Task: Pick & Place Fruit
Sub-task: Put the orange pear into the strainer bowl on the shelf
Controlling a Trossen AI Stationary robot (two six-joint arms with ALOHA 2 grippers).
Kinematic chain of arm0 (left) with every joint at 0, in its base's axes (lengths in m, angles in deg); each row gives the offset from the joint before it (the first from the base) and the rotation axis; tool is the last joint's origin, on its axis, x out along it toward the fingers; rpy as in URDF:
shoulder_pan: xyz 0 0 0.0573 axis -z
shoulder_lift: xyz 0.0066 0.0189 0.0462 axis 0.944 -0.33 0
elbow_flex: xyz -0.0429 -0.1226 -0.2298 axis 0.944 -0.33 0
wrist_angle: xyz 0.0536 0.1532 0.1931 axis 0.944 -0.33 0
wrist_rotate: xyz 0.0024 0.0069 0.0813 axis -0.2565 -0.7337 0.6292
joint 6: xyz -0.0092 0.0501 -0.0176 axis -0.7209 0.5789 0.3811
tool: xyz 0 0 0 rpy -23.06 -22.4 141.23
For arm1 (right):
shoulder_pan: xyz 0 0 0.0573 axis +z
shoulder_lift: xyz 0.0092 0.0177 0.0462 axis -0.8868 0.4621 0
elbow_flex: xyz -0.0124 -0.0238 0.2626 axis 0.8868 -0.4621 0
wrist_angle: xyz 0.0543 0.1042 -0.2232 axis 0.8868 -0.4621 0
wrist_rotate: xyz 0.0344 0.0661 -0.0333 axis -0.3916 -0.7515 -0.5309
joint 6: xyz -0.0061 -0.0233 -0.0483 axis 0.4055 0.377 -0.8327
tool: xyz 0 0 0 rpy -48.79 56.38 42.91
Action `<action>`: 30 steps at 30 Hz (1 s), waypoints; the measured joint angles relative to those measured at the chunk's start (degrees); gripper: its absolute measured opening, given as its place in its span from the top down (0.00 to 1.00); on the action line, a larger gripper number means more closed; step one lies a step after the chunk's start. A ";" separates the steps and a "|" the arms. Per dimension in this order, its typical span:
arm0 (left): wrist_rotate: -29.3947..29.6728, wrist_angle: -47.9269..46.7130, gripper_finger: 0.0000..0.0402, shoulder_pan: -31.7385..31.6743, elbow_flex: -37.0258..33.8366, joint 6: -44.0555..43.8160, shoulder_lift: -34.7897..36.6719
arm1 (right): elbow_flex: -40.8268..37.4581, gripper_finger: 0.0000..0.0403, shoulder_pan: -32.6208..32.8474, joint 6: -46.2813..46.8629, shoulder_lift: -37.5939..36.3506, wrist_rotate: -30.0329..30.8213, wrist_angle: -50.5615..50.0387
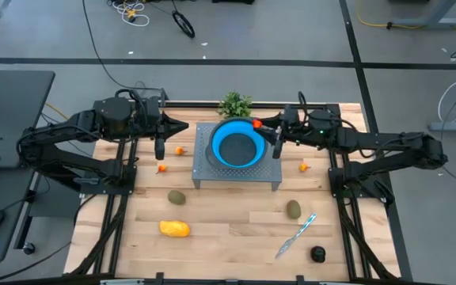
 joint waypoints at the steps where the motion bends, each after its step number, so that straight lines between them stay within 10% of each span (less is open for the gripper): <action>1: 0.00 0.00 1.00 0.00 0.00 0.00 0.00 | 0.00 0.63 0.01 -0.01 0.58 -0.02 0.30; 30: -0.63 -0.02 1.00 0.00 0.00 0.14 -0.02 | 0.00 0.63 0.21 3.69 9.18 -3.10 0.94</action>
